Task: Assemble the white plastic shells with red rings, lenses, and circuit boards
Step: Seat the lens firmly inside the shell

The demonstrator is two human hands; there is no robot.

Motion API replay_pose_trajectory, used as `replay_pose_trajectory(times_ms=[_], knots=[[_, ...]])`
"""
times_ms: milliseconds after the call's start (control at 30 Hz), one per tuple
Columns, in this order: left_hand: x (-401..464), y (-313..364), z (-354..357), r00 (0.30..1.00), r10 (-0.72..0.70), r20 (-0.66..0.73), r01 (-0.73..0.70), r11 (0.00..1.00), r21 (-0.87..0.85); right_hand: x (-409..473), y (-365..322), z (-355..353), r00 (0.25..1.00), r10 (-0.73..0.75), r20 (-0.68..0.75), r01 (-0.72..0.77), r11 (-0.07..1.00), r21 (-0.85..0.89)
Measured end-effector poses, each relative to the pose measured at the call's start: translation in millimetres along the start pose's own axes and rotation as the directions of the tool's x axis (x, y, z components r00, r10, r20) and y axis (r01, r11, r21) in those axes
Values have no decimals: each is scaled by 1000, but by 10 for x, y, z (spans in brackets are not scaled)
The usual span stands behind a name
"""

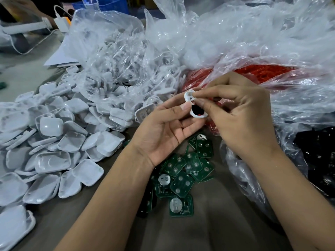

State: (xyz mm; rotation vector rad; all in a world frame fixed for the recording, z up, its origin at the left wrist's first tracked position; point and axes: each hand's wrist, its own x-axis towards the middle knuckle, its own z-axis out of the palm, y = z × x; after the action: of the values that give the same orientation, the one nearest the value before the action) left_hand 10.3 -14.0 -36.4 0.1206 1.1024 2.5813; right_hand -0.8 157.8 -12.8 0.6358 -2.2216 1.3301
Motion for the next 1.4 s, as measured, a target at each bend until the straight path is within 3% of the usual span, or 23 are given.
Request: replay_pose_trajectory(times_ms=[233, 467, 833, 1133, 1400], knots=[[-6, 18, 0, 1000, 1, -8, -1, 999, -43, 0, 2, -23, 997, 19, 77, -21, 999, 36], [-5, 33, 6, 1000, 10, -6, -11, 986, -165, -28, -14, -11, 989, -66, 132, 72, 997, -37], [-38, 37, -5, 996, 13, 83, 6, 973, -229, -19, -3, -43, 986, -110, 125, 121, 989, -83], [-75, 68, 28, 999, -33, -3, 32, 996, -78, 15, 20, -100, 958, -236, 164, 268, 939, -215], [-68, 66, 49, 998, -40, 54, 47, 991, -122, 27, 34, -129, 991, -99, 93, 95, 994, 45]])
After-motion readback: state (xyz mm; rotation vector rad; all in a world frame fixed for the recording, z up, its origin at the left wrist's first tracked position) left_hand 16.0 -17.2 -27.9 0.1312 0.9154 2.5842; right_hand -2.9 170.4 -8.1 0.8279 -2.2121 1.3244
